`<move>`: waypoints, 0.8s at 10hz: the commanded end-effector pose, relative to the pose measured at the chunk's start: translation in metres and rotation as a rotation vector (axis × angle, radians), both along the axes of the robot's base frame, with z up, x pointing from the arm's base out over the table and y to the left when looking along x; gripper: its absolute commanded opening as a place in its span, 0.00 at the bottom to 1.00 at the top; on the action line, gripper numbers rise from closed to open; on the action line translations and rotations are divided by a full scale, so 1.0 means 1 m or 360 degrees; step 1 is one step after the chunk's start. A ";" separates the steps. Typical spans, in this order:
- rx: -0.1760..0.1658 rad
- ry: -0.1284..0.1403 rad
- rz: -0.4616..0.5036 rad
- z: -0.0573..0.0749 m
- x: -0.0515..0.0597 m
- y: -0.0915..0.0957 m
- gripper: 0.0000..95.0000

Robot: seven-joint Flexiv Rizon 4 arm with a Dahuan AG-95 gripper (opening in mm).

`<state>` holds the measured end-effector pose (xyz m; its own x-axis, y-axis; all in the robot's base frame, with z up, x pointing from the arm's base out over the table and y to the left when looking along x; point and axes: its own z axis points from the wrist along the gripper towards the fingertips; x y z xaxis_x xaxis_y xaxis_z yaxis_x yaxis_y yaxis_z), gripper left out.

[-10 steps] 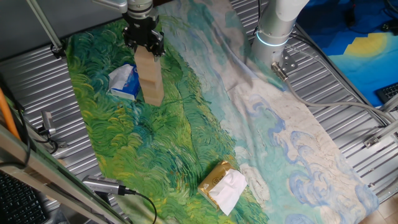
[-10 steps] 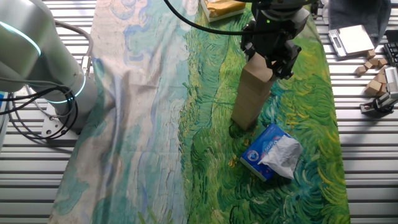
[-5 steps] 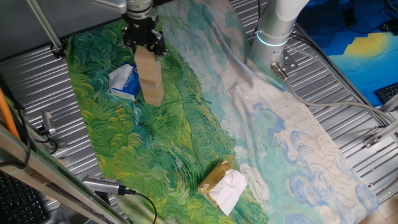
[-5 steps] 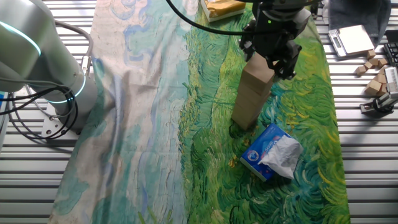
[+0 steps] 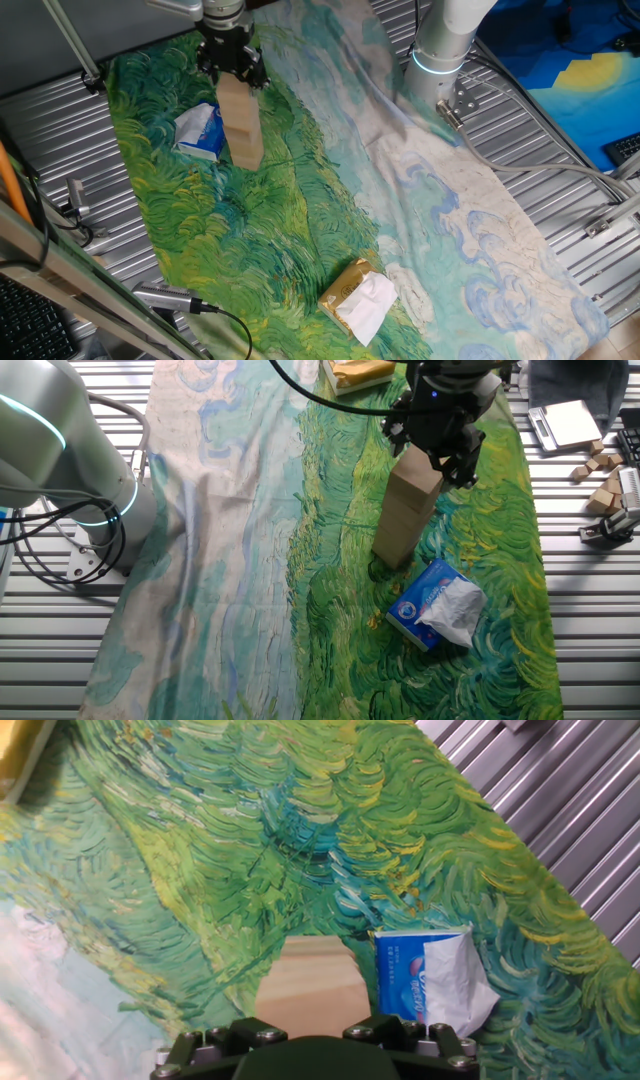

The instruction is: Stack the blocks in a vertical line of five

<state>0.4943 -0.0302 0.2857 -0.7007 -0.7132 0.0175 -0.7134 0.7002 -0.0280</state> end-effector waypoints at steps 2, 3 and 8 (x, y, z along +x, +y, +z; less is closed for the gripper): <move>0.0008 0.0030 0.0004 0.026 -0.001 0.007 0.80; 0.0007 0.0038 -0.0026 0.034 0.001 0.010 0.80; -0.0091 0.0055 -0.0205 0.053 0.058 0.076 0.00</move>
<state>0.5461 0.0401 0.3396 -0.7789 -0.6224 0.0775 -0.6263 0.7784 -0.0434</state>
